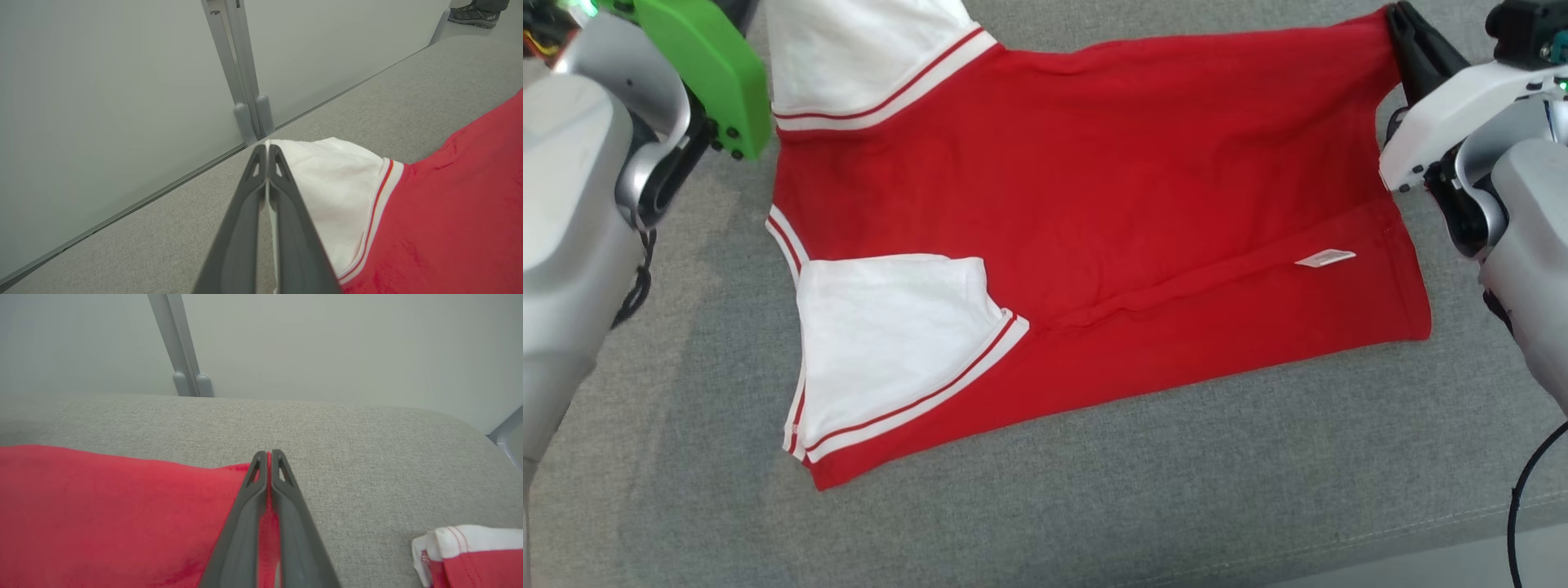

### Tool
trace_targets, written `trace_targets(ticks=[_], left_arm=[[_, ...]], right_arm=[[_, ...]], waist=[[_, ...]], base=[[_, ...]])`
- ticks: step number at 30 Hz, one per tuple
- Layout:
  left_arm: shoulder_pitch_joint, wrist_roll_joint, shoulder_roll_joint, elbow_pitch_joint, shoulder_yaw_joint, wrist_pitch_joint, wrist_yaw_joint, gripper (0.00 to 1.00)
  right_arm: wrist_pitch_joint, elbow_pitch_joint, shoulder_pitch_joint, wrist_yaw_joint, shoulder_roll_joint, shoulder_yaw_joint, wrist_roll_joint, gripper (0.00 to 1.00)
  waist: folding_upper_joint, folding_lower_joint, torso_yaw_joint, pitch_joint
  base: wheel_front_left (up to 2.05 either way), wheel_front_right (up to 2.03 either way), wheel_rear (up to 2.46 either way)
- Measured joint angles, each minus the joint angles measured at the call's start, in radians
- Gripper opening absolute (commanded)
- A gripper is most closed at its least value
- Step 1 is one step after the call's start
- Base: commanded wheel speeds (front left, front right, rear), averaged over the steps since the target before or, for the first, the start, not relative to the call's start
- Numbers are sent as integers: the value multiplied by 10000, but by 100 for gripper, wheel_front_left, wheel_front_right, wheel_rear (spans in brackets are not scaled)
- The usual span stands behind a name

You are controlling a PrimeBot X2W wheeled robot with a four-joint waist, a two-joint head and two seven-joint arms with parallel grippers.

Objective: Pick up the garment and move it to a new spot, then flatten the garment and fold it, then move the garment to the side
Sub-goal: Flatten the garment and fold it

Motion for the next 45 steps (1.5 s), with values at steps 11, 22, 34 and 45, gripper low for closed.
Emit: trace_targets(ticks=[11, 22, 34, 45], left_arm=[[2474, -777, 943, -1833, 92, -560, 453, 0], [5270, -769, 1975, -5068, -73, -1126, 2213, 0], [7238, -1149, 2617, -7285, -188, -1197, 3532, 0], [7842, -1310, 2665, -7384, -324, -1216, 3887, 0]], right_arm=[[-146, -568, 1480, 2, -614, -546, 234, 0], [-182, -2188, 3556, 4, -991, -2587, -663, 0], [-178, -3438, 5660, 4, -428, -3733, -1668, 0], [437, -3037, 5986, 4, -54, -4013, -1657, 100]], waist=[[0, 0, 386, -676], [0, -1, 792, -1178], [0, 0, 855, -1359], [0, -1, 958, -1275]], base=[[0, 0, 0], [0, 0, 0], [0, 0, 0], [0, 0, 0]])
